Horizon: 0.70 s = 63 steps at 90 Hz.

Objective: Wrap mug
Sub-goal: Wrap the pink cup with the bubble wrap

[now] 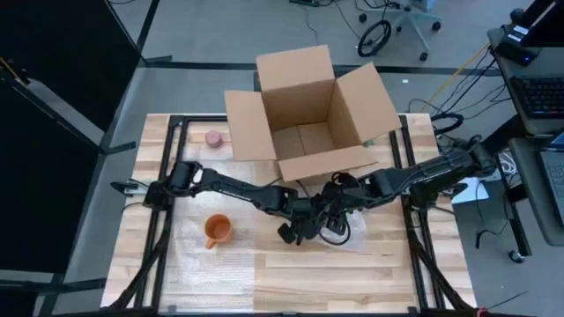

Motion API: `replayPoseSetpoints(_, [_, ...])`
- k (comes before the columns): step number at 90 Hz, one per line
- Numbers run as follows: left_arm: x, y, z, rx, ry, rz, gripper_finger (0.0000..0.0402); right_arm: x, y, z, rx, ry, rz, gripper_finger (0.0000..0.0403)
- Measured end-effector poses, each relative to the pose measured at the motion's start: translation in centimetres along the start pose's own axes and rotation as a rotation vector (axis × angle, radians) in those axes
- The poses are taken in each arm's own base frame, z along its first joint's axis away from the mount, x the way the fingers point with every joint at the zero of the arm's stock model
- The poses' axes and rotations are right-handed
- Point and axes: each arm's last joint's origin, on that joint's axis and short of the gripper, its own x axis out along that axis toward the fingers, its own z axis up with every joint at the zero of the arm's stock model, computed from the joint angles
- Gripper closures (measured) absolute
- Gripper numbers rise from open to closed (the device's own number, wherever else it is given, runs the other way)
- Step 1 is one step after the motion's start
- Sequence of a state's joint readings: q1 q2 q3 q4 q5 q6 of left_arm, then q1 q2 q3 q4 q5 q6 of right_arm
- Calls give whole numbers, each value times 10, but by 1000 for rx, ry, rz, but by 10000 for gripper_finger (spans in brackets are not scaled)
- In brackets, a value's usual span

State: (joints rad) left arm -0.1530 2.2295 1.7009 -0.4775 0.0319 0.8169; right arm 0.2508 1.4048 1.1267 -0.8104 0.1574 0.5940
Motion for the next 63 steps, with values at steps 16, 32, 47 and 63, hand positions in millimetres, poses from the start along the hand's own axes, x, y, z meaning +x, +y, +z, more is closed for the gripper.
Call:
replayPoseSetpoints(16, [2, 0, 0, -4, 1, -4, 222, -4, -3, -4, -80, 60, -27, 280])
replayPoseSetpoints(32, [2, 0, 0, -4, 3, -3, 222, -20, -4, 0, -123, 49, -27, 378])
replayPoseSetpoints(47, [2, -1, 0, -2, 7, -3, 221, -15, -3, 1, -122, 8, -11, 394])
replayPoseSetpoints(63, [4, -3, -3, -4, 27, -20, 221, 12, -5, -11, -89, -31, 13, 398])
